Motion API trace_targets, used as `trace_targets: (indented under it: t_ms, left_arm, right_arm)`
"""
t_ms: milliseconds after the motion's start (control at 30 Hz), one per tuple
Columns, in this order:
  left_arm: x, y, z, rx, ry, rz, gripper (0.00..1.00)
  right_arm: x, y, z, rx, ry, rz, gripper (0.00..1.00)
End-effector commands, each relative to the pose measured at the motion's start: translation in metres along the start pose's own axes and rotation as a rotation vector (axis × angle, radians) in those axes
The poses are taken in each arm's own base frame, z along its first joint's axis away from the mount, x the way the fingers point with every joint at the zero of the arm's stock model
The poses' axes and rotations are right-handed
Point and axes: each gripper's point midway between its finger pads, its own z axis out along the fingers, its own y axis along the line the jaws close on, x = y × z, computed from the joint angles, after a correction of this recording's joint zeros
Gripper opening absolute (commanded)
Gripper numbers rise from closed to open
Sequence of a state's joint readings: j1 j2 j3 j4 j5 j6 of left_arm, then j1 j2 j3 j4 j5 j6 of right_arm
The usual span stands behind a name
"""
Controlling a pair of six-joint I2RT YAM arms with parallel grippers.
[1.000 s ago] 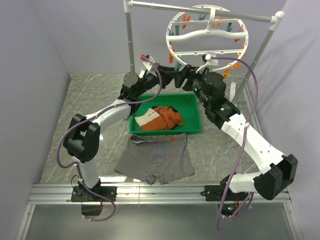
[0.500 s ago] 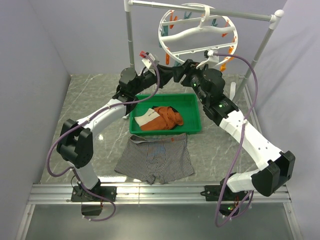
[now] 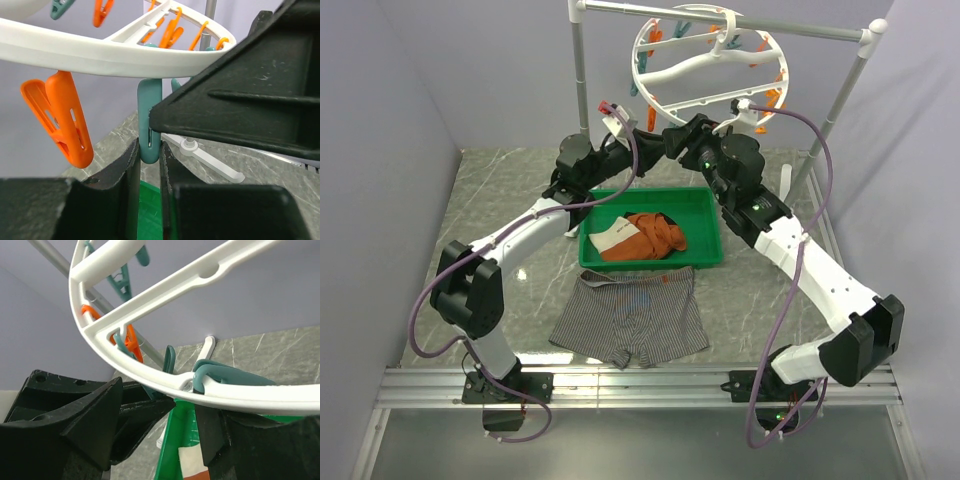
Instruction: Clip the underwear to the hanger
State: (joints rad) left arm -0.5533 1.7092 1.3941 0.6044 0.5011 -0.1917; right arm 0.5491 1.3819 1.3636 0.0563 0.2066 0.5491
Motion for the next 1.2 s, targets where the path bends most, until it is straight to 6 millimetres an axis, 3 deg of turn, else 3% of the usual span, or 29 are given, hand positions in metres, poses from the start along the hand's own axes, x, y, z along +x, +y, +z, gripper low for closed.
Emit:
trace_targets:
  t_ms: [0,433,533,733,800,967,1033,1067,1167]
  left_arm:
    - [-0.030,-0.023,-0.004,0.067,-0.038,0.042,0.00]
    - [-0.019,-0.033,-0.006,0.081,-0.004,0.040,0.00]
    - [-0.016,-0.036,-0.007,0.090,0.004,0.041,0.00]
    - [-0.015,-0.040,-0.006,0.101,0.014,0.045,0.02]
    - [-0.014,-0.041,-0.007,0.105,0.017,0.039,0.10]
    - [-0.015,-0.041,-0.019,0.114,0.054,0.041,0.46]
    - [-0.019,-0.037,-0.042,0.126,0.066,0.032,0.56]
    - [-0.020,-0.027,-0.062,0.109,0.077,0.021,0.59]
    - [-0.014,-0.029,-0.104,0.172,0.130,0.068,0.63]
  right_arm:
    - [-0.050,0.015,0.003,-0.016,-0.153,0.096,0.66]
    - [-0.065,0.019,0.009,-0.019,-0.215,0.131,0.59]
    - [-0.065,0.019,0.010,-0.022,-0.216,0.125,0.53]
    - [-0.064,0.018,0.011,-0.030,-0.210,0.112,0.29]
    - [-0.064,0.018,0.010,-0.034,-0.209,0.104,0.19]
    - [-0.066,0.016,0.008,-0.037,-0.203,0.095,0.00]
    - [-0.068,0.014,0.007,-0.040,-0.202,0.094,0.00]
    - [-0.068,0.016,0.005,-0.050,-0.200,0.095,0.00]
    - [-0.066,0.011,0.005,-0.046,-0.187,0.095,0.00]
